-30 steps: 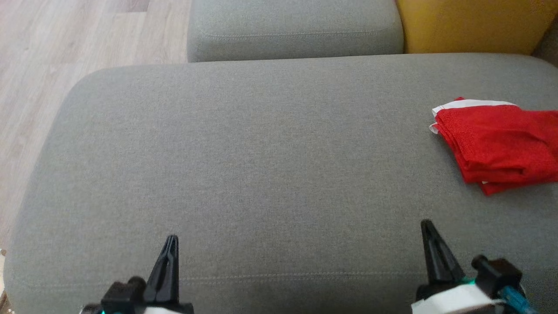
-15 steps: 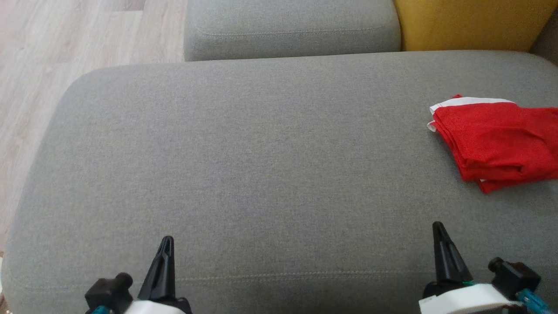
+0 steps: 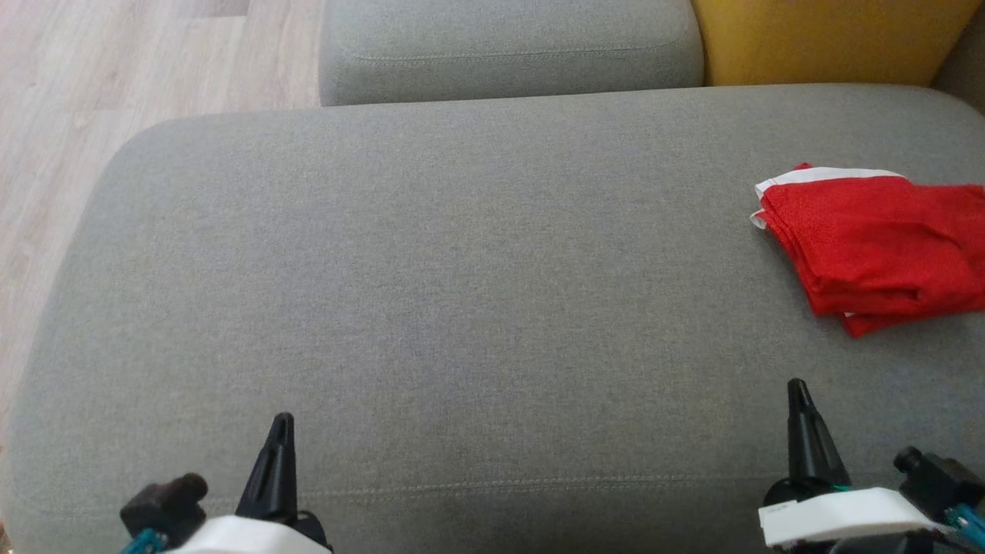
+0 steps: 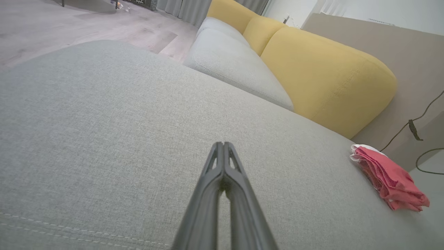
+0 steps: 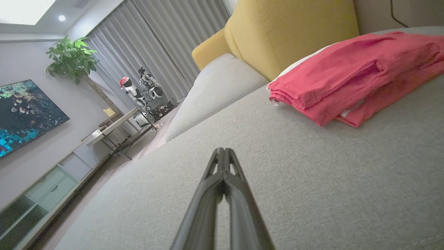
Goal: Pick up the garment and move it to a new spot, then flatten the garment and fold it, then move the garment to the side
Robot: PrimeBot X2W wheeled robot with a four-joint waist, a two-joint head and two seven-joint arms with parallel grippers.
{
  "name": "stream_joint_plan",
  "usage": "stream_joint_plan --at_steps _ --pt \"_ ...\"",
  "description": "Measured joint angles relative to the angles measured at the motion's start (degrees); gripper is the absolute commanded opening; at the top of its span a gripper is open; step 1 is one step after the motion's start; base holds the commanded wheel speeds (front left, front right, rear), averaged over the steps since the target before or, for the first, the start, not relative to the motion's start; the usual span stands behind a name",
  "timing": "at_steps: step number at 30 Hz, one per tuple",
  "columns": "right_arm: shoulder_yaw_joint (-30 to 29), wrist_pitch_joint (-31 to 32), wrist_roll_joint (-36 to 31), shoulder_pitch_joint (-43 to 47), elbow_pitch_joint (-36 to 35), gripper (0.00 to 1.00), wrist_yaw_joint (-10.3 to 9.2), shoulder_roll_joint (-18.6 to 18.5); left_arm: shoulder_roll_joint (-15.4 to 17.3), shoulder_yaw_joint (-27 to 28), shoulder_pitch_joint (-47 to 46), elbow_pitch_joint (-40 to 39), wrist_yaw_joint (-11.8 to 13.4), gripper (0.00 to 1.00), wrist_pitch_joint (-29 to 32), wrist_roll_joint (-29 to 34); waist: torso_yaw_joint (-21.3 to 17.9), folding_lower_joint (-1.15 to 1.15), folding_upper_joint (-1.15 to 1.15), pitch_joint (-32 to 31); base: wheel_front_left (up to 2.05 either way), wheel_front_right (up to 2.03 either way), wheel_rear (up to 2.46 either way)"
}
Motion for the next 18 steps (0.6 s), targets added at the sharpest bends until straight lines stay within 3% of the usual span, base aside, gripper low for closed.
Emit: stream_joint_plan --at_steps 18 --pt "-1.9 2.5 12.7 -1.2 -0.4 0.00 0.00 -0.1 0.2 1.5 -2.4 1.8 -1.1 0.00 2.4 -12.7 -0.6 0.00 0.00 0.4 0.00 0.00 0.00"
